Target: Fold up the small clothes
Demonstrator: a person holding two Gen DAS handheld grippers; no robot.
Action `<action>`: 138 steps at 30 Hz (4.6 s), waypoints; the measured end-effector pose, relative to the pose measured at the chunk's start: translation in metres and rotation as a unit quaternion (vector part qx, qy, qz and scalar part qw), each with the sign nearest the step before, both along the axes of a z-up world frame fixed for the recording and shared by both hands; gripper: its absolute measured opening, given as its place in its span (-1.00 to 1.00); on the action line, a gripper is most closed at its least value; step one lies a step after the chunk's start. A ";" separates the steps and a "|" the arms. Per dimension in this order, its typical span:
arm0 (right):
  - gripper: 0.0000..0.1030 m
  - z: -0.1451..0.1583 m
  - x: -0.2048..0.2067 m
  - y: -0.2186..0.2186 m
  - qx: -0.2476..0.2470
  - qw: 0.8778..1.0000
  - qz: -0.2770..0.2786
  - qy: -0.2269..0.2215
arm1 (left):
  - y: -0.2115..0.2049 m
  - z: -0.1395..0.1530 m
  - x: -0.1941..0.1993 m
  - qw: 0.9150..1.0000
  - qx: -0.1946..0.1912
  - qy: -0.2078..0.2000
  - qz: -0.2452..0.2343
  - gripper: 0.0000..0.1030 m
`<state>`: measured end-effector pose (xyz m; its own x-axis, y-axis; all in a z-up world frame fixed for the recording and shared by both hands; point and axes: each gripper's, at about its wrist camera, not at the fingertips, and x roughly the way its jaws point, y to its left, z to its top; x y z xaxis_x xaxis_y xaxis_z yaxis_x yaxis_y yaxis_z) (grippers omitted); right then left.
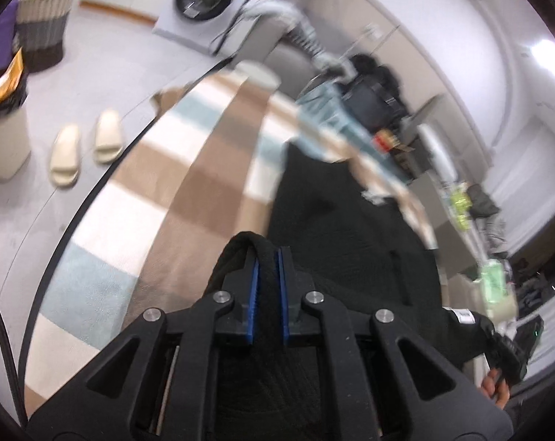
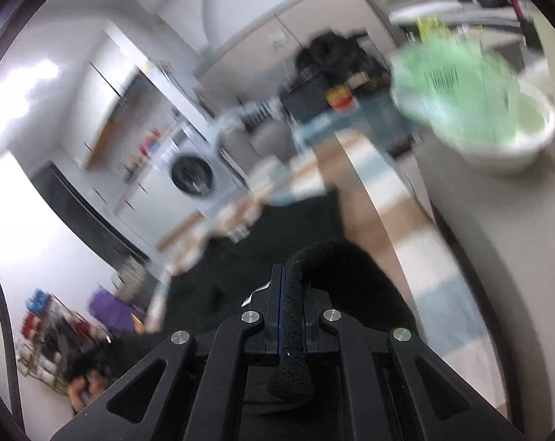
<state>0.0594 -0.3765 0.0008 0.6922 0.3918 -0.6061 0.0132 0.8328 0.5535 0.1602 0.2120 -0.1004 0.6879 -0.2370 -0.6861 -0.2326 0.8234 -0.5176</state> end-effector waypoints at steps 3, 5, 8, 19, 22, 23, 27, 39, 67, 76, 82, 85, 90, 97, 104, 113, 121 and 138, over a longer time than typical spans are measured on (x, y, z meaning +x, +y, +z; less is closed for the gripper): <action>-0.85 -0.027 0.003 0.003 -0.062 0.995 0.007 0.081 | 0.000 -0.022 0.007 1.000 0.000 0.026 0.001 -0.88; -0.68 -0.037 0.001 0.003 -0.112 0.986 0.012 0.120 | -0.001 -0.025 0.006 0.999 0.008 0.035 -0.001 -0.73; -0.38 -0.032 -0.011 0.000 -0.137 0.983 0.012 0.124 | -0.002 -0.027 -0.006 0.999 0.032 0.041 -0.004 -0.45; -0.16 -0.047 -0.013 0.001 -0.076 0.990 0.050 0.104 | -0.028 -0.041 -0.047 0.996 0.024 0.050 -0.073 -0.26; -0.43 -0.048 -0.011 0.015 -0.109 0.987 0.067 0.097 | -0.040 -0.042 -0.057 0.994 0.047 0.051 -0.087 -0.45; -0.48 -0.048 -0.012 0.017 -0.113 0.986 0.070 0.097 | -0.042 -0.042 -0.060 0.993 0.049 0.051 -0.091 -0.46; -0.54 -0.050 -0.018 0.012 -0.104 0.986 0.072 0.107 | -0.047 -0.042 -0.076 0.993 0.046 0.053 -0.096 -0.46; -0.43 -0.045 -0.053 -0.005 -0.093 0.985 0.078 0.127 | -0.052 -0.023 -0.149 0.993 0.075 0.044 -0.077 -0.41; -0.25 -0.029 -0.068 0.014 -0.025 0.989 0.105 0.101 | -0.095 0.007 -0.128 0.990 0.052 0.007 -0.133 -0.17; -0.24 -0.032 -0.079 0.006 -0.024 0.989 0.092 0.110 | -0.062 -0.010 -0.130 0.997 0.028 0.028 -0.068 -0.17; -0.24 -0.039 -0.072 -0.005 0.015 0.992 0.066 0.102 | -0.041 -0.019 -0.120 0.999 0.003 0.034 -0.022 -0.17; -0.25 -0.048 -0.066 -0.010 0.044 0.993 0.046 0.103 | -0.036 -0.021 -0.113 1.000 -0.005 0.026 -0.007 -0.53; -0.85 -0.055 -0.057 -0.011 0.050 0.994 0.005 0.093 | -0.036 -0.014 -0.107 1.000 0.013 -0.007 -0.001 -0.98; -0.91 -0.019 -0.050 -0.006 0.050 0.999 0.002 0.013 | -0.030 0.021 -0.092 0.997 0.023 -0.067 -0.001 -0.98; -0.91 0.015 0.000 0.000 0.044 0.998 -0.019 -0.037 | -0.030 0.045 -0.039 0.995 0.023 -0.094 -0.006 -0.98; -0.91 0.025 0.082 0.003 0.060 0.995 -0.064 -0.039 | -0.022 0.039 0.058 0.997 -0.007 -0.072 0.004 -0.98; -0.69 -0.002 0.143 0.008 0.082 0.994 -0.055 0.039 | -0.004 0.002 0.115 0.999 -0.050 0.002 0.016 -0.95; -0.20 -0.048 0.138 0.059 0.066 0.992 0.014 0.104 | -0.027 -0.013 0.102 0.996 -0.087 -0.005 -0.033 -0.44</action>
